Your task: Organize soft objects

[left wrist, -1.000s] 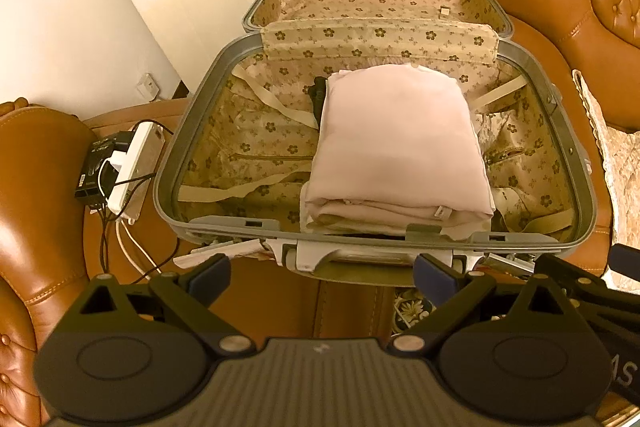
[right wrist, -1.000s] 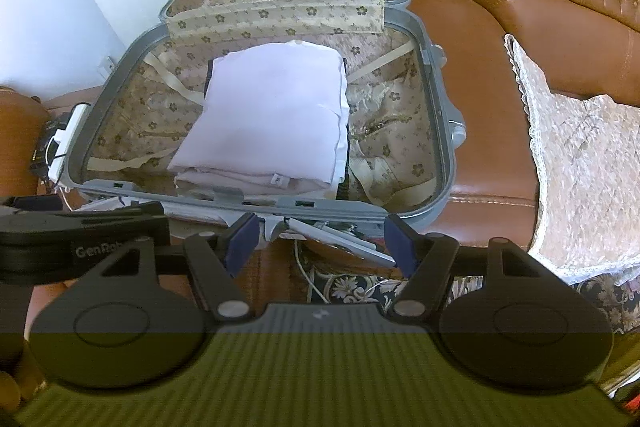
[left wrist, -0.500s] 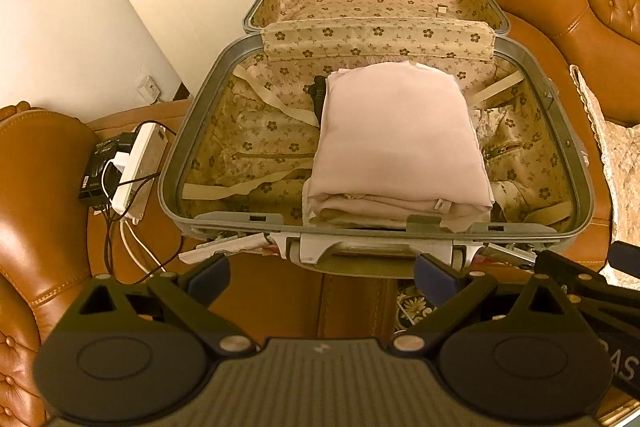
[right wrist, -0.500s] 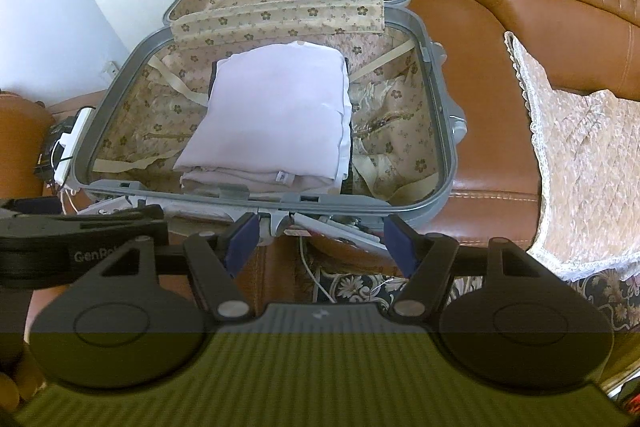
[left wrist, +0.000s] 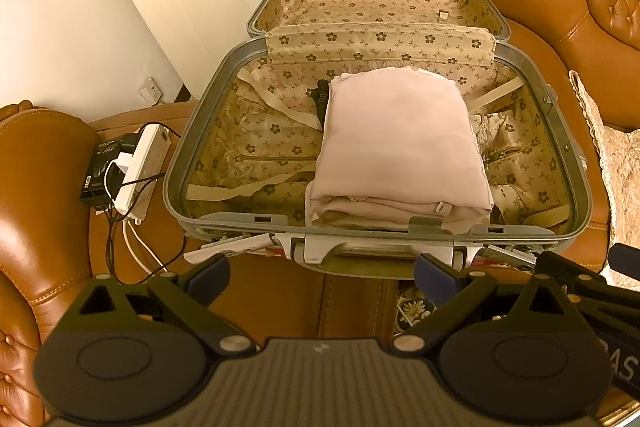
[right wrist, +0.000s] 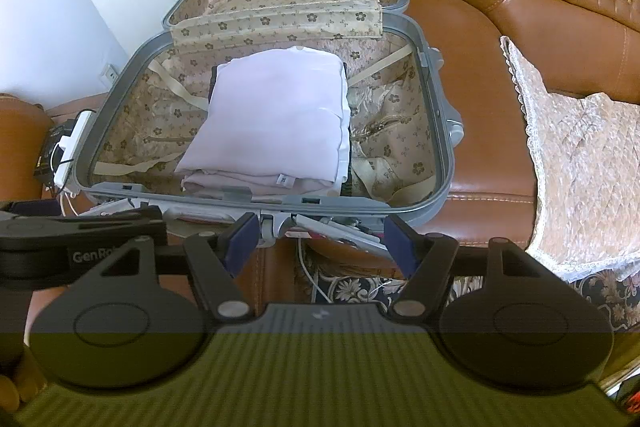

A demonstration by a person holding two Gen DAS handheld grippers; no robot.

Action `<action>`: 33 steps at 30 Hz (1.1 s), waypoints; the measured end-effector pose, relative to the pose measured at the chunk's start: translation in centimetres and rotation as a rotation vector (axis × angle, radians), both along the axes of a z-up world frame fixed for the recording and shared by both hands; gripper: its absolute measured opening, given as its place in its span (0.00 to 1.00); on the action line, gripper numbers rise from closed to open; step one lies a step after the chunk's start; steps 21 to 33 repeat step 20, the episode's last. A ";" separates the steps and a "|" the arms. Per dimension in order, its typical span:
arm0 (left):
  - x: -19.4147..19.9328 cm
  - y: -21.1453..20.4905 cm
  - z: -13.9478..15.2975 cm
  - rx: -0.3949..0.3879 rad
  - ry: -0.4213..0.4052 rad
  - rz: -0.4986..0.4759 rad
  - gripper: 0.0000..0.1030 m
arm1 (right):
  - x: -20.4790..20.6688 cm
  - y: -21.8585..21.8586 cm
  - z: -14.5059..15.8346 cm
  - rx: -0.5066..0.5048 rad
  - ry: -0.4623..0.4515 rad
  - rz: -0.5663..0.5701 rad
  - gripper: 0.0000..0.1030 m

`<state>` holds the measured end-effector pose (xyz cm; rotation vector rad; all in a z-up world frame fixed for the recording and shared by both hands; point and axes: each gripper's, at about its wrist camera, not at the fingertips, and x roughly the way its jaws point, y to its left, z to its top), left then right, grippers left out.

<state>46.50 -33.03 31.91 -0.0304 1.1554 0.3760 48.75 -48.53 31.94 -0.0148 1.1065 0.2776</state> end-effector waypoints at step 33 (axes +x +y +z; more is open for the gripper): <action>-1.8 -0.2 1.6 -0.005 -0.045 0.007 0.98 | -1.5 -0.2 1.2 0.001 -0.017 -0.008 0.75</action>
